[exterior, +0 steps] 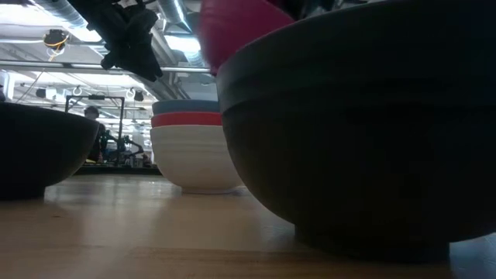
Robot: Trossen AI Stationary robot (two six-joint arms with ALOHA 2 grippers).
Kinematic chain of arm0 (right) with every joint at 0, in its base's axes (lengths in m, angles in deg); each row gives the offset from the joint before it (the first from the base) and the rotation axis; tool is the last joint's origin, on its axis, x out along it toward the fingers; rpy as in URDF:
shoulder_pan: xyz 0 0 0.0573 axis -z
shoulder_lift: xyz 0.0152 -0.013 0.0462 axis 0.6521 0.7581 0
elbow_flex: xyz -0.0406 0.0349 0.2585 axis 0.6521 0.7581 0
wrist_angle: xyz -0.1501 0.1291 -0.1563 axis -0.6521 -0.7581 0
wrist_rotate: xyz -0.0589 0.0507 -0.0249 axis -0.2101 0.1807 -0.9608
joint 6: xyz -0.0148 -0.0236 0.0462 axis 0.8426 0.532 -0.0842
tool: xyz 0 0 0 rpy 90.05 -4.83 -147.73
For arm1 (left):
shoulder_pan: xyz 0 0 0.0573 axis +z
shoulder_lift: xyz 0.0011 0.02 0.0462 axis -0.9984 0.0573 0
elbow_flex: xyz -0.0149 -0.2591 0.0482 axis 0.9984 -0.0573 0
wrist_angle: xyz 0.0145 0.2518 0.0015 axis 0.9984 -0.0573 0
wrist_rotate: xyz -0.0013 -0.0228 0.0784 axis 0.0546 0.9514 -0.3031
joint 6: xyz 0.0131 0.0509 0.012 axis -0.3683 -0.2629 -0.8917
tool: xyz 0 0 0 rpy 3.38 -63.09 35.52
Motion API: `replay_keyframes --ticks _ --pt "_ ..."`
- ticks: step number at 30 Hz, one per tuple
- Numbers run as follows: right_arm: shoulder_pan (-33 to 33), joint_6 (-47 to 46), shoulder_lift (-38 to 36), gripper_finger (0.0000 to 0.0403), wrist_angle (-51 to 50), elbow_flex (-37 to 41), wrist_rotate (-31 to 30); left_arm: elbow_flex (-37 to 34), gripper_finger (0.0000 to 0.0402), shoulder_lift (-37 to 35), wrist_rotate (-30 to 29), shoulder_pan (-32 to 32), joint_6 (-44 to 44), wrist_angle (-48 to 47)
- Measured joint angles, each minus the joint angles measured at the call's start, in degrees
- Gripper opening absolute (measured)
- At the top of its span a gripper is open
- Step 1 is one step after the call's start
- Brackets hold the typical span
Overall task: Nest bowls inside each other
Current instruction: Stack the pink bowl on top of the blue bowl
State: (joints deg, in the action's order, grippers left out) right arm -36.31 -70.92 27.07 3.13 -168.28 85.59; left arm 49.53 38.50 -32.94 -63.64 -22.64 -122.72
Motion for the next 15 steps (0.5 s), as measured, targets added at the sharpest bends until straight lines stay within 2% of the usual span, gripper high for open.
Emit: replay_keyframes --ticks 6,15 --pt "0.7 1.8 5.5 0.0016 -0.1 -5.5 1.0 0.0 0.0121 0.0 0.0 0.0 -1.1 -0.1" --pt "1.9 2.9 7.8 0.0016 2.2 -6.0 2.4 0.0 0.0121 0.0 0.0 0.0 -1.6 -1.2"
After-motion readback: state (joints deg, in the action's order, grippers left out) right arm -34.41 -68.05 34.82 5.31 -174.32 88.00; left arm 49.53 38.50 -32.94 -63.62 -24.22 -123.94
